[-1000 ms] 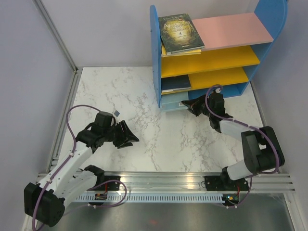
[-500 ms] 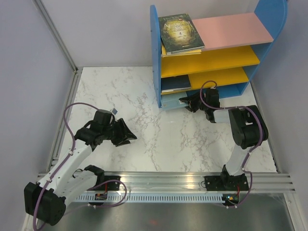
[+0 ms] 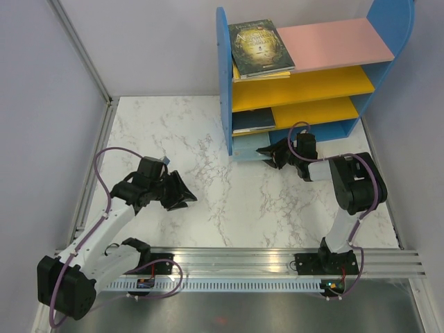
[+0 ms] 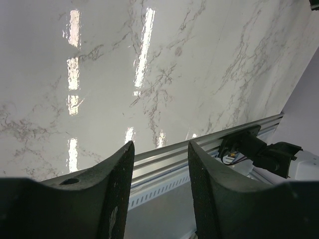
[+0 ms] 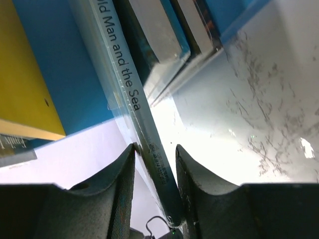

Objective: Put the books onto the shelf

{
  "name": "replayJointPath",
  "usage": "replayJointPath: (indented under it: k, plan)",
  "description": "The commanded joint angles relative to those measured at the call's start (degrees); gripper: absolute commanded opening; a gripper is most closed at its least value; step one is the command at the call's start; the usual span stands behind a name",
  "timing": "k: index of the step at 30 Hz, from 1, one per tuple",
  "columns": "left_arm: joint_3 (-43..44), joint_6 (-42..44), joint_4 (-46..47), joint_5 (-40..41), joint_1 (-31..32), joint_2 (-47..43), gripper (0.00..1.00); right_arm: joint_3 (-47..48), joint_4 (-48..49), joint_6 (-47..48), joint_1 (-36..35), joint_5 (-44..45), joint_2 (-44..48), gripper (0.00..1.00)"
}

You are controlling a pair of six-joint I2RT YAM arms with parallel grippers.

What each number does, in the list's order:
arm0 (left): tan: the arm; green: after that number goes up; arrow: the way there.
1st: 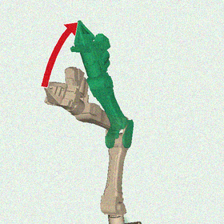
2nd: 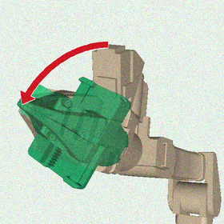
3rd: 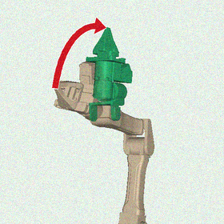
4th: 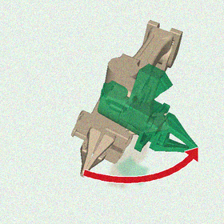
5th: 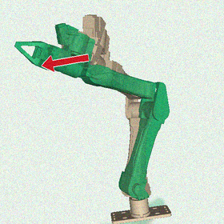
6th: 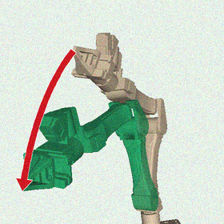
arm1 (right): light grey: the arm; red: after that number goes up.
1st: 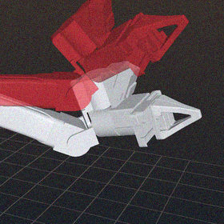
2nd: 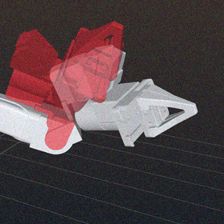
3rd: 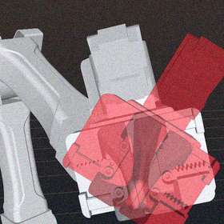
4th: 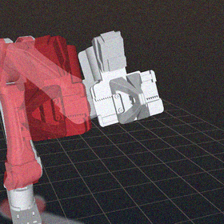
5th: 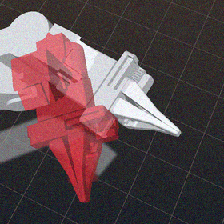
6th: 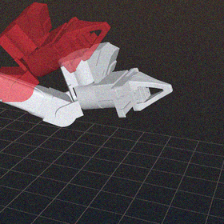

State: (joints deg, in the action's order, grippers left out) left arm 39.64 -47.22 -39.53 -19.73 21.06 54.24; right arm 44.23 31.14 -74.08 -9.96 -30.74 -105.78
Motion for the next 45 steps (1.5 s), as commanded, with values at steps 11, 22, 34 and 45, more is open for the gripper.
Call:
replayJointPath:
  k: [11,22,34,45]
  plan:
    - [0.4,1.4,0.3,0.4,-0.2,-2.6,0.50,-2.6,-0.4,1.6,0.0,-2.4,4.0,0.39]
    - [0.0,1.4,-1.6,1.1,-0.3,-5.0,0.50,1.1,1.2,-0.5,-0.1,-2.6,2.2,0.00]
    - [-0.2,1.3,-5.3,2.8,-0.2,-8.4,0.50,9.0,1.8,-6.2,-0.1,-0.8,-5.9,0.00]
    - [-0.4,1.0,-6.4,3.7,-0.3,-8.9,0.50,8.2,3.0,-6.3,-0.1,-2.2,-6.5,0.44]
